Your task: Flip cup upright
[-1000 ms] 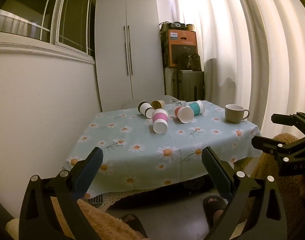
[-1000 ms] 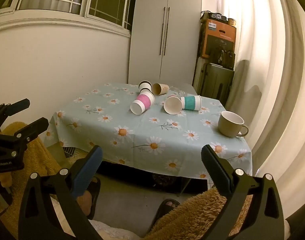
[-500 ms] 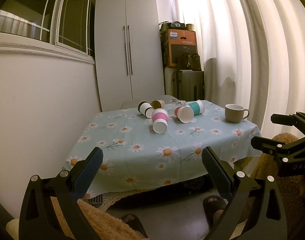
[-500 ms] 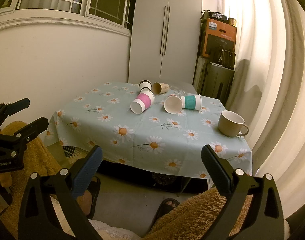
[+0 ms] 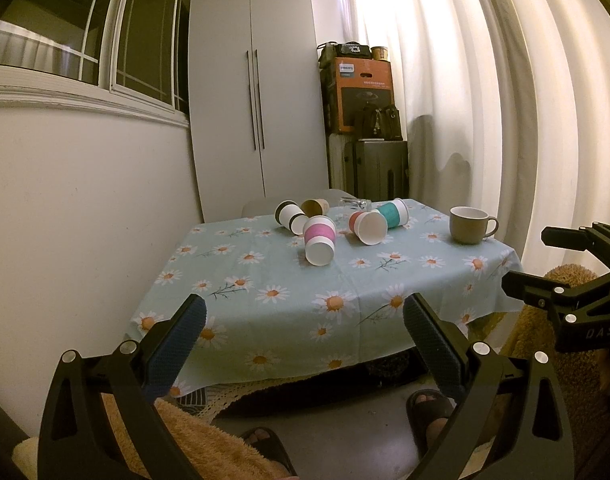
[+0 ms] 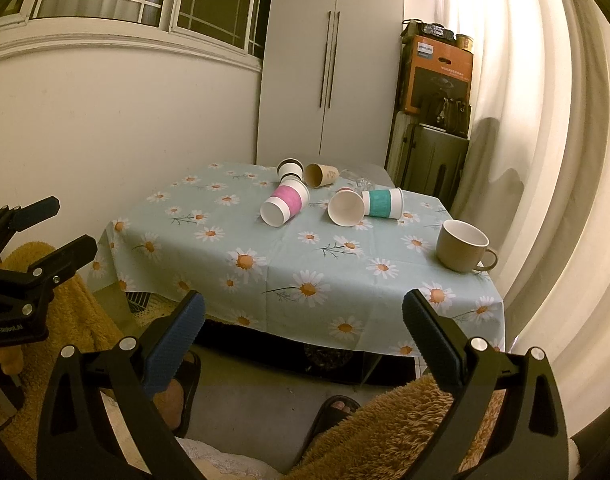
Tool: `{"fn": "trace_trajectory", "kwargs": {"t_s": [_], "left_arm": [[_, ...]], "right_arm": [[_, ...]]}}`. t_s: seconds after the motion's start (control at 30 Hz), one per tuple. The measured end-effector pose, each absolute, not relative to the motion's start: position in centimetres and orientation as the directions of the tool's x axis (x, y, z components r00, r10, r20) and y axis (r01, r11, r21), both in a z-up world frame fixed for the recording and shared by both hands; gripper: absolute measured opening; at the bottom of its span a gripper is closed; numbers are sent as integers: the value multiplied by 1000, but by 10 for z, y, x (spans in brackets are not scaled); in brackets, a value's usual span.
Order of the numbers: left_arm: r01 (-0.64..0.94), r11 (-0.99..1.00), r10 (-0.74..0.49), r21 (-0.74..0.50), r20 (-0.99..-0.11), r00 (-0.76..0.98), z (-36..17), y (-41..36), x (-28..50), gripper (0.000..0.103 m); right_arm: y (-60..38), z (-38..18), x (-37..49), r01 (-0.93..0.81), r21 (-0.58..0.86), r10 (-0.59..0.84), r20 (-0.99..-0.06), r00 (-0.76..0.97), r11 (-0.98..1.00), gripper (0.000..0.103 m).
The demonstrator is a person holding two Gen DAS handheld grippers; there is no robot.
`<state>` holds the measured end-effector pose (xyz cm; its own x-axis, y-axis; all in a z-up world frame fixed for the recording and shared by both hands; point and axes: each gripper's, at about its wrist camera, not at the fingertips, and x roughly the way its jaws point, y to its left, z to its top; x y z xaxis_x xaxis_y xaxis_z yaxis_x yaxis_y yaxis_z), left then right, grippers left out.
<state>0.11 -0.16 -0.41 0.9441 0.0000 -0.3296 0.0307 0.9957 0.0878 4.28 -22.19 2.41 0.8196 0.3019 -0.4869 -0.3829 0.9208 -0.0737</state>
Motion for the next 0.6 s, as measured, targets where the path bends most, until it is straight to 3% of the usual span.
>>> {"fn": "trace_trajectory", "kwargs": {"t_s": [0.6], "left_arm": [[32,995,0,90,-334,943,-8,0,-1,96]], "right_arm": [[-223,25,42,-384,-73,302,-489,818,921,98]]}}
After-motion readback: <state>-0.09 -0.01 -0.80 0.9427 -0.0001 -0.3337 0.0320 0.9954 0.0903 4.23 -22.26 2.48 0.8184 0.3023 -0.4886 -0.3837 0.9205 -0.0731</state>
